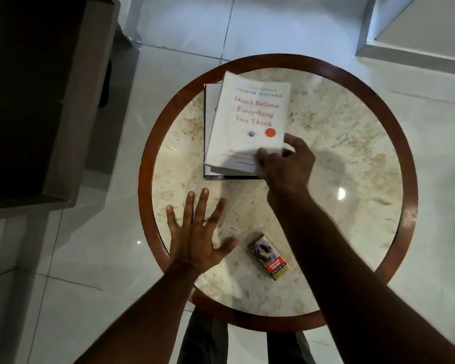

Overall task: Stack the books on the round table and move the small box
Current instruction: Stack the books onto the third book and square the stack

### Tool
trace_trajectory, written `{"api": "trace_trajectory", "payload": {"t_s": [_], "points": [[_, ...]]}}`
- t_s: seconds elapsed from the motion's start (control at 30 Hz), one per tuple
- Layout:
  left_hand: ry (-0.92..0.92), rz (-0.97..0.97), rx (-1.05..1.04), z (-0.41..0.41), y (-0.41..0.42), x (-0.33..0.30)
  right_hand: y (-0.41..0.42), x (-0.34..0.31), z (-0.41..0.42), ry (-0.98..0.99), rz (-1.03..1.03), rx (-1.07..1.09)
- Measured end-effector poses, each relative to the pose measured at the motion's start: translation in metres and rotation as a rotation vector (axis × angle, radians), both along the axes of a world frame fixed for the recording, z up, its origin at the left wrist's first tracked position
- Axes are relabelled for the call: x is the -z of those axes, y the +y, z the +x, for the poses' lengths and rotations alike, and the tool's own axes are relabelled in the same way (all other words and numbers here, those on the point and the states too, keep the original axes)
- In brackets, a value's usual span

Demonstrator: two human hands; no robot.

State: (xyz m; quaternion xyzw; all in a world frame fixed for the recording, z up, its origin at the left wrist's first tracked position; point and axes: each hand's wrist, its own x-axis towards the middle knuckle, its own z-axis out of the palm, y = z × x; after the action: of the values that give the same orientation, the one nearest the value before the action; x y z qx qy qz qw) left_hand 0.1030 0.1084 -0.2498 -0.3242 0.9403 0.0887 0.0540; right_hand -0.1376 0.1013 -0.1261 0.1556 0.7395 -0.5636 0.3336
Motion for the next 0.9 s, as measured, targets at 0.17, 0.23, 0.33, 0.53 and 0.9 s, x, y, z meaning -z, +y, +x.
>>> {"api": "trace_trajectory", "payload": {"t_s": [0.17, 0.23, 0.33, 0.53, 0.9], "points": [[0.005, -0.018, -0.012, 0.001, -0.003, 0.007, -0.01, 0.013, 0.016, 0.126, 0.13, -0.151], [0.012, -0.028, -0.003, 0.003, -0.002, 0.009, -0.01, 0.014, 0.016, 0.181, 0.179, -0.216], [0.02, -0.005, 0.002, 0.004, -0.001, 0.011, -0.005, 0.013, 0.013, 0.219, 0.229, -0.29], [0.484, 0.276, -0.234, -0.012, -0.018, -0.02, 0.017, 0.008, -0.004, 0.538, 0.393, -0.493], [0.46, 0.939, -0.975, -0.152, -0.152, -0.091, -0.019, 0.021, -0.073, 0.032, 0.074, -0.56]]}}
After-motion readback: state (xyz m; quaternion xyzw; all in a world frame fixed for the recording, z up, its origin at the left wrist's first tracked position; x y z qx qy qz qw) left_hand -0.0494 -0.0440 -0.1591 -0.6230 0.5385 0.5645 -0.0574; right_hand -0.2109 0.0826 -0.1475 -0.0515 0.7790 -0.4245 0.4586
